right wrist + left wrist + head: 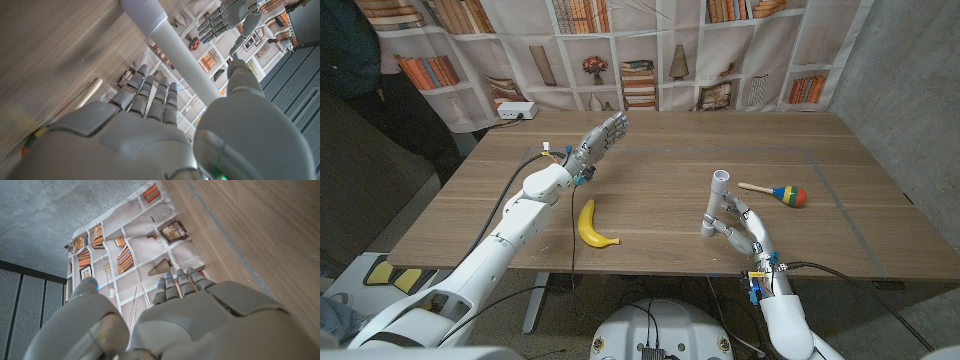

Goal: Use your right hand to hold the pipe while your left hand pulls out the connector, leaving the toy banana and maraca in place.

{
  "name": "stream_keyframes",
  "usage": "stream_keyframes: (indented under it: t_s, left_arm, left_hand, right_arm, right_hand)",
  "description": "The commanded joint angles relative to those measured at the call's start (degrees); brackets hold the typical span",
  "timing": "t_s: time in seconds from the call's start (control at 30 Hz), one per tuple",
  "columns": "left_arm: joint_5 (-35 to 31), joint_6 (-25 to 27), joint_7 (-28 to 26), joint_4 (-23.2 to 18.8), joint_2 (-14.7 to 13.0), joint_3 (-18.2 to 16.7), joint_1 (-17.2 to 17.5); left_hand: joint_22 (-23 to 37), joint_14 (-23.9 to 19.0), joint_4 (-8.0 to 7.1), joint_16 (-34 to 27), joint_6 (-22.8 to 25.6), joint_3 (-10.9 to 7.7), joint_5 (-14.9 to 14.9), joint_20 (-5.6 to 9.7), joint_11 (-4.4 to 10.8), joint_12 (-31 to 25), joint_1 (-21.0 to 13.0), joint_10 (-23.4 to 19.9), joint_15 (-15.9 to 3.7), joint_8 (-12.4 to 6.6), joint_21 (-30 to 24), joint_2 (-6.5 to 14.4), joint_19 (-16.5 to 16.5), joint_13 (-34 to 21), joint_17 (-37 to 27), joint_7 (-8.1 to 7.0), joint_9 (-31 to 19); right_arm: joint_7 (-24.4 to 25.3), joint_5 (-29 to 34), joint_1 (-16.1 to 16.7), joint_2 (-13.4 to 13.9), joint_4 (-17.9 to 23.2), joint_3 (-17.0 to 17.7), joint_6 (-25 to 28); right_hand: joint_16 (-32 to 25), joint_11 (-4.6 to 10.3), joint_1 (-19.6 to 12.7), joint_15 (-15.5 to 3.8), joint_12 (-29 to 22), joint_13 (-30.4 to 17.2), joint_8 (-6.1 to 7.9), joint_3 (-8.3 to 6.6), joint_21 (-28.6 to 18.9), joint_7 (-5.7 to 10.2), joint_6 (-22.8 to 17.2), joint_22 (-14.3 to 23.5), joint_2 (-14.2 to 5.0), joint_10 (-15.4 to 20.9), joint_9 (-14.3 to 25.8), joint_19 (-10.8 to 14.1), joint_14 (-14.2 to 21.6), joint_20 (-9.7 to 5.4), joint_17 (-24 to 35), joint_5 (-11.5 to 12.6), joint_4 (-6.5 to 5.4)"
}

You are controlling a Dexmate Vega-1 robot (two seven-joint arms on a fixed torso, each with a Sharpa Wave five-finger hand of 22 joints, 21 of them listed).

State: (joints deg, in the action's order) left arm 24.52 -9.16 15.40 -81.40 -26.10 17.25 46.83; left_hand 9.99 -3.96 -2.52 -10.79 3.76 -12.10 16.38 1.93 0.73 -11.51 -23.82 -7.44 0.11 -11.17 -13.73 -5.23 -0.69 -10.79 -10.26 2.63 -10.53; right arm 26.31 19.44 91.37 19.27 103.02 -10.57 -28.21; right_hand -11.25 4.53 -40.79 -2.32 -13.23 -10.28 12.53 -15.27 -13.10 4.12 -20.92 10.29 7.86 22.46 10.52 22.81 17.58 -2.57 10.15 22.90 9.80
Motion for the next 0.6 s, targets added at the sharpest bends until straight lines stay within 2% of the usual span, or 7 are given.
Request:
stream_keyframes:
  t_s: [0.03, 0.4, 0.6]
  left_arm:
    - [0.3, 0.4, -0.4, 0.0, -0.3, -0.5, 0.5]
    - [0.6, -0.6, -0.7, 0.5, -0.4, -1.3, 0.8]
    - [0.7, -0.5, -0.6, 0.6, -0.6, -1.4, 0.8]
  left_hand:
    - [0.3, 0.1, -0.09, 0.1, -0.2, 0.09, 0.0, 0.54, -0.04, 0.0, 0.1, 0.3, -0.06, 0.00, 0.2, 0.3, 0.6, -0.2, -0.2, -0.03, -0.2]
    - [0.3, 0.2, -0.22, 0.1, -0.2, 0.29, -0.1, 0.47, 0.00, 0.0, 0.2, 0.3, -0.08, -0.03, 0.4, 0.4, 0.6, -0.2, -0.2, -0.05, -0.2]
    - [0.3, 0.2, -0.29, 0.0, -0.2, 0.40, -0.2, 0.44, -0.02, -0.1, 0.3, 0.3, -0.07, -0.03, 0.4, 0.4, 0.6, -0.2, -0.2, -0.05, -0.2]
  right_arm:
    - [0.8, 0.0, -1.8, 0.3, -0.8, -1.4, 0.2]
    - [1.4, -0.1, -3.5, 0.1, -1.8, -2.7, 0.2]
    - [1.6, -0.4, -4.7, 0.1, -2.9, -3.3, 0.0]
  right_hand:
    - [-0.6, 0.43, -1.2, -5.91, -0.6, -0.1, 0.16, 0.03, -0.6, 0.22, -0.7, 0.2, -0.34, 1.2, 0.3, 1.9, 1.9, -6.50, 0.1, 0.2, -0.61]
    - [-1.3, 0.92, -2.4, -7.69, -1.3, 0.0, 0.15, 0.53, -1.7, 1.01, -2.9, 0.4, -0.82, 5.1, 0.3, 6.5, 7.0, -7.71, 0.3, -0.1, -1.24]
    - [-1.7, 1.66, -3.5, -8.38, -1.5, 0.0, 0.40, 0.41, -2.4, 1.75, -5.0, 0.5, -2.10, 7.2, 0.3, 9.2, 10.0, -8.37, 0.4, -0.2, -1.64]
